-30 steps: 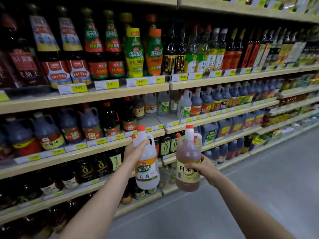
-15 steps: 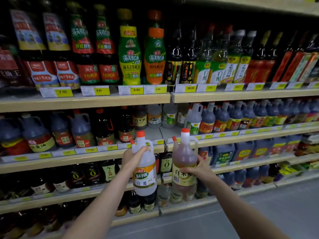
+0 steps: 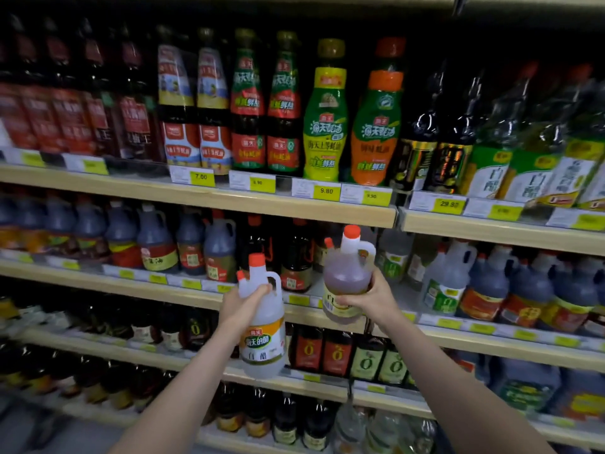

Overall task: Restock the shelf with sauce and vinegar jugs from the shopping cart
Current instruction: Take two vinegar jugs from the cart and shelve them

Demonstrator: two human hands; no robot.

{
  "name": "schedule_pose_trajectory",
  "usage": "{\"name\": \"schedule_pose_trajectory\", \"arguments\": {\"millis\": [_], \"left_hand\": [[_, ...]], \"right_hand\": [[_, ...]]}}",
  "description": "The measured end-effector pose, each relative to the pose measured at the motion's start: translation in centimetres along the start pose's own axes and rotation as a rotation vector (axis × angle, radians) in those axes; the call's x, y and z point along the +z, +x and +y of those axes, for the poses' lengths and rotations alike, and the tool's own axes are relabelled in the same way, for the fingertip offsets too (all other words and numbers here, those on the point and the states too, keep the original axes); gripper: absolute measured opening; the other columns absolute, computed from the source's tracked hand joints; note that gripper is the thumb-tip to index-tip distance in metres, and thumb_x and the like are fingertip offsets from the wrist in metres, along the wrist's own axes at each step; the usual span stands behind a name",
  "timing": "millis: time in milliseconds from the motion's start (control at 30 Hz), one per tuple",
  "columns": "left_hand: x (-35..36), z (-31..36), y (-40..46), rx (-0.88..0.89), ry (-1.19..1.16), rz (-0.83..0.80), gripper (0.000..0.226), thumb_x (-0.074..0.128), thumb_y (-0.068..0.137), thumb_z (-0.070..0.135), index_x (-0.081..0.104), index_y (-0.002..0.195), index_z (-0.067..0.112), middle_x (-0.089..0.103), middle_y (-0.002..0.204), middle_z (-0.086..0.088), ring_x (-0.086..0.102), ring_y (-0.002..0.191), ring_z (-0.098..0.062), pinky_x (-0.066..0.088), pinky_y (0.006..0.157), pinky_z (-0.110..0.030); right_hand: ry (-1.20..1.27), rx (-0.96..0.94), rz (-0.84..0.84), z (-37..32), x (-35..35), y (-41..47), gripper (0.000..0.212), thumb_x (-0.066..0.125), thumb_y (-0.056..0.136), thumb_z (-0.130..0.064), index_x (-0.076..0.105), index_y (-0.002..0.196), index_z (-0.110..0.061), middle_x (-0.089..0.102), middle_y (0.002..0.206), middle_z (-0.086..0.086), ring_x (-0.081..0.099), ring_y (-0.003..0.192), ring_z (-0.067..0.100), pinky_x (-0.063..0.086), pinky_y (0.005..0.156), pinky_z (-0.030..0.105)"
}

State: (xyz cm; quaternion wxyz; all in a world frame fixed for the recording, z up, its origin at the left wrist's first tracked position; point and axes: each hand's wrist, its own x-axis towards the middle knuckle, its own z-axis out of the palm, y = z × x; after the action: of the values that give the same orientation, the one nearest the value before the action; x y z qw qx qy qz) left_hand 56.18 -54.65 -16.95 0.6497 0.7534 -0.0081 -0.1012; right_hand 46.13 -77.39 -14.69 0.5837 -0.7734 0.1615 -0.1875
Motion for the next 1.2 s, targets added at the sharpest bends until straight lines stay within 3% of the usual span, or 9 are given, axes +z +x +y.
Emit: {"name": "schedule_pose_trajectory", "arguments": {"millis": [133, 300, 400, 533, 700, 833, 933, 1033, 1200], "left_hand": [[0.2, -1.4, 3.7, 0.029, 0.031, 0.025, 0.034, 0.069, 0.065, 0.048, 0.064, 0.085, 0.021, 0.068, 0.090, -0.002, 0.063, 0.086, -0.023, 0.052, 0.078, -0.042], [1.1, -2.4, 6.5, 0.080, 0.068, 0.070, 0.014, 0.069, 0.079, 0.031, 0.058, 0.079, 0.023, 0.061, 0.081, 0.005, 0.059, 0.082, -0.020, 0.045, 0.067, -0.034], [1.4, -3.2, 7.8, 0.082, 0.065, 0.070, 0.015, 0.069, 0.079, 0.029, 0.060, 0.085, 0.019, 0.060, 0.082, 0.006, 0.057, 0.079, -0.017, 0.044, 0.062, -0.028], [1.5, -4.5, 9.0, 0.064, 0.080, 0.073, 0.026, 0.070, 0.078, 0.033, 0.063, 0.094, 0.014, 0.064, 0.089, -0.001, 0.059, 0.083, -0.017, 0.043, 0.061, -0.029], [2.1, -4.9, 9.3, 0.057, 0.088, 0.082, 0.027, 0.070, 0.077, 0.034, 0.060, 0.091, 0.013, 0.061, 0.086, -0.001, 0.057, 0.084, -0.021, 0.040, 0.061, -0.030], [2.5, -4.1, 8.2, 0.066, 0.050, 0.060, 0.023, 0.071, 0.077, 0.032, 0.062, 0.091, 0.016, 0.064, 0.085, 0.003, 0.060, 0.084, -0.017, 0.042, 0.060, -0.028], [2.8, -2.9, 6.4, 0.060, 0.015, 0.006, 0.019, 0.071, 0.077, 0.031, 0.063, 0.089, 0.019, 0.067, 0.091, -0.001, 0.062, 0.086, -0.018, 0.048, 0.068, -0.034], [3.9, -1.2, 3.9, 0.068, -0.001, -0.048, 0.016, 0.072, 0.076, 0.031, 0.064, 0.087, 0.022, 0.069, 0.091, -0.001, 0.064, 0.088, -0.020, 0.051, 0.078, -0.038], [6.4, 2.0, -0.7, 0.121, 0.046, -0.058, 0.015, 0.070, 0.075, 0.034, 0.060, 0.075, 0.023, 0.066, 0.079, 0.001, 0.063, 0.076, -0.018, 0.048, 0.064, -0.032]], "right_hand": [[-0.039, -0.074, 0.055, 1.8, 1.9, 4.5, 0.072, 0.086, 0.059, -0.009, 0.047, 0.118, -0.022, 0.055, 0.113, -0.003, 0.055, 0.101, 0.016, 0.046, 0.081, 0.032], [-0.113, -0.106, 0.084, 4.2, 3.0, 8.7, 0.075, 0.089, 0.055, -0.015, 0.047, 0.117, -0.020, 0.056, 0.115, 0.001, 0.055, 0.103, 0.019, 0.048, 0.083, 0.037], [-0.094, -0.065, 0.023, 5.2, 3.3, 9.9, 0.071, 0.086, 0.060, -0.009, 0.044, 0.115, -0.024, 0.054, 0.110, -0.003, 0.053, 0.099, 0.017, 0.044, 0.083, 0.033], [0.010, 0.039, -0.002, 6.2, 3.0, 10.9, 0.082, 0.085, 0.063, -0.006, 0.040, 0.131, -0.015, 0.052, 0.115, -0.003, 0.051, 0.106, 0.016, 0.042, 0.089, 0.030], [0.009, 0.076, -0.034, 7.1, 2.5, 11.2, 0.080, 0.083, 0.065, -0.008, 0.041, 0.133, -0.013, 0.055, 0.126, 0.003, 0.054, 0.112, 0.019, 0.044, 0.092, 0.031], [-0.059, 0.140, -0.111, 6.8, 1.9, 9.5, 0.096, 0.083, 0.067, -0.017, 0.026, 0.144, -0.013, 0.042, 0.145, 0.005, 0.045, 0.124, 0.016, 0.039, 0.099, 0.030], [-0.134, 0.085, -0.050, 5.8, 1.4, 5.7, 0.104, 0.085, 0.062, -0.028, 0.025, 0.145, -0.015, 0.034, 0.148, 0.000, 0.032, 0.137, 0.017, 0.032, 0.110, 0.033], [-0.161, 0.099, -0.242, 4.2, 2.5, 1.3, 0.104, 0.082, 0.056, -0.044, 0.032, 0.143, -0.017, 0.038, 0.146, -0.002, 0.033, 0.137, 0.014, 0.031, 0.110, 0.031], [-0.158, 0.126, -0.367, 1.6, 4.9, -2.3, 0.100, 0.087, 0.049, -0.042, 0.039, 0.135, -0.024, 0.054, 0.129, -0.009, 0.052, 0.121, 0.013, 0.046, 0.100, 0.034]]}}
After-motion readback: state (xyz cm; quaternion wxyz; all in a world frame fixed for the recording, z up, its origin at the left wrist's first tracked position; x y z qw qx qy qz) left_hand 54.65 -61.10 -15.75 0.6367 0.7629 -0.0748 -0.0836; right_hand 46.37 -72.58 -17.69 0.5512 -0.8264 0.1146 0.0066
